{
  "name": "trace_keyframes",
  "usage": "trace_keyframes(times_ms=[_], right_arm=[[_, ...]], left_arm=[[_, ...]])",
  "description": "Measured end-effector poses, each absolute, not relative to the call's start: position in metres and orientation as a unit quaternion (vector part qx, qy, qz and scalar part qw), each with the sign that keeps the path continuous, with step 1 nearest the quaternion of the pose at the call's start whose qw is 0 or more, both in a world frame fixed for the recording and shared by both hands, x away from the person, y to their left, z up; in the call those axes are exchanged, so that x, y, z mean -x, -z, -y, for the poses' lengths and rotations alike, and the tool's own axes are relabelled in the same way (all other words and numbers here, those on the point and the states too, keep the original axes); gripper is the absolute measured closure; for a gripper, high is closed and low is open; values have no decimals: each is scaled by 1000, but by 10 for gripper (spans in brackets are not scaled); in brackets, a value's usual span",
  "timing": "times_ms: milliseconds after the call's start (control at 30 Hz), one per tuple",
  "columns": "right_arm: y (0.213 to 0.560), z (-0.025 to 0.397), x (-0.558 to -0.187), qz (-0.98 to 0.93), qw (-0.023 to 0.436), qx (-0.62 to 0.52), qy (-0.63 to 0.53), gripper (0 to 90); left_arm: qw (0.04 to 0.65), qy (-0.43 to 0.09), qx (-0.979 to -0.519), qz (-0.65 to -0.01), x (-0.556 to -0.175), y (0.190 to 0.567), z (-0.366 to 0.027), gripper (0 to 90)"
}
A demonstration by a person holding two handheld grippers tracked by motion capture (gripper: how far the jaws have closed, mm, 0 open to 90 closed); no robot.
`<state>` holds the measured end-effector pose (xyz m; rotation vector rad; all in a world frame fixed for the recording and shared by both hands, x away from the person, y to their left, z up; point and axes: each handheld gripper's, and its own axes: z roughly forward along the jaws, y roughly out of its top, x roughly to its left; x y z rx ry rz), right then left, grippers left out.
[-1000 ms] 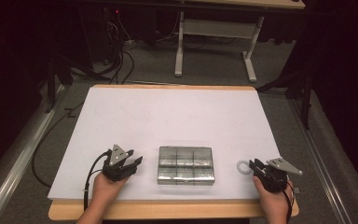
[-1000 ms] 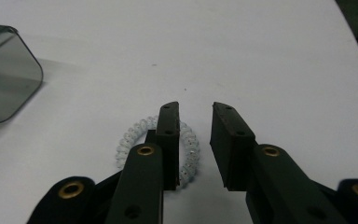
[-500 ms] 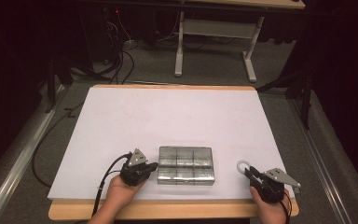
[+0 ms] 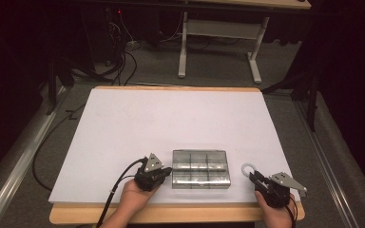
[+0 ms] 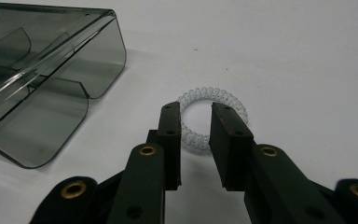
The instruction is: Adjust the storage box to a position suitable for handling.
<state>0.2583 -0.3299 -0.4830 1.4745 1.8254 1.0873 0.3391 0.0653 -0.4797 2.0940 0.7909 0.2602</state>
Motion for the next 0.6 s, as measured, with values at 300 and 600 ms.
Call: trace_keyframes(times_ms=[300, 600], right_arm=[[485, 326, -260, -684, 272, -545, -401, 743], [486, 318, -260, -693, 272, -534, -400, 748]], left_arm=[[437, -112, -837, -311, -340, 481, -65, 867], [427, -207, -799, -369, -353, 475, -145, 724]])
